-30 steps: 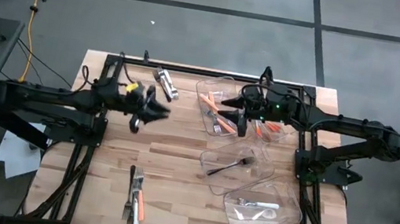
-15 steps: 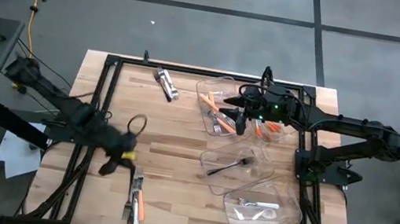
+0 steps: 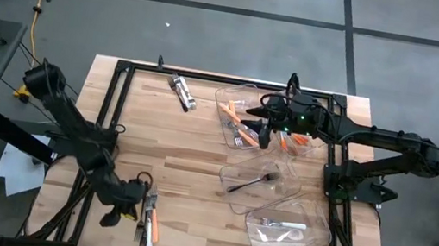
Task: Sort silverware by color (type)
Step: Move the black fork to the middle of the table
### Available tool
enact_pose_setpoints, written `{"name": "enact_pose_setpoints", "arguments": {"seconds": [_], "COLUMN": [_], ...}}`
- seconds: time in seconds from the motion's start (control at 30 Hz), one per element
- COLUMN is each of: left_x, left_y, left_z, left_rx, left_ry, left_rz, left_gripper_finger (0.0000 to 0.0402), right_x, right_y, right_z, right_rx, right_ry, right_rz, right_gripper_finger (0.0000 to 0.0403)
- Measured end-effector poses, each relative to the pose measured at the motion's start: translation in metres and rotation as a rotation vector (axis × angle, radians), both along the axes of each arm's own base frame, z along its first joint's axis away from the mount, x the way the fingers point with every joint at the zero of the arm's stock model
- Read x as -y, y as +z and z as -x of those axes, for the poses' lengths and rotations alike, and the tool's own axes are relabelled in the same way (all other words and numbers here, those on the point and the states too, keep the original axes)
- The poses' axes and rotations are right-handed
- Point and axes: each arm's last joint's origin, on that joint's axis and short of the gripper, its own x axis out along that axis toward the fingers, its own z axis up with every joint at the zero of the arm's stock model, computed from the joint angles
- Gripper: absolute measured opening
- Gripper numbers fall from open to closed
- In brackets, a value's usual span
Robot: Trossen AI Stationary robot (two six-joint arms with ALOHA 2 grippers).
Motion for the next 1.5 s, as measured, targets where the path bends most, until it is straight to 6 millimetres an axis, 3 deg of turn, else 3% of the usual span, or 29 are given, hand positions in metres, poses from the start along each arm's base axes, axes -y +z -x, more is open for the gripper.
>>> {"name": "enact_pose_setpoints", "arguments": {"seconds": [0.23, 0.6, 1.07, 1.5], "left_x": [0.017, 0.020, 0.012, -0.031], "left_y": [-0.025, -0.057, -0.058, -0.035], "left_z": [-0.014, -0.016, -0.009, 0.021], "left_rx": [-0.006, -0.136, -0.273, -0.345], "left_ry": [-0.039, 0.038, 0.183, 0.187], "left_rz": [0.023, -0.048, -0.071, -0.401], "left_gripper_finger": [0.0000, 0.0000, 0.0000, 0.0000], "right_x": [0.002, 0.013, 0.015, 0.015], "right_y": [-0.003, -0.005, -0.005, -0.005], "right_z": [0.001, 0.005, 0.005, 0.005], "right_rx": [-0.032, -0.053, -0.054, -0.053], "right_ry": [-0.028, -0.101, -0.105, -0.105], "right_rz": [0.001, 0.002, 0.008, 0.006], "right_gripper_finger": [0.0189, 0.0189, 0.0189, 0.0189]}}
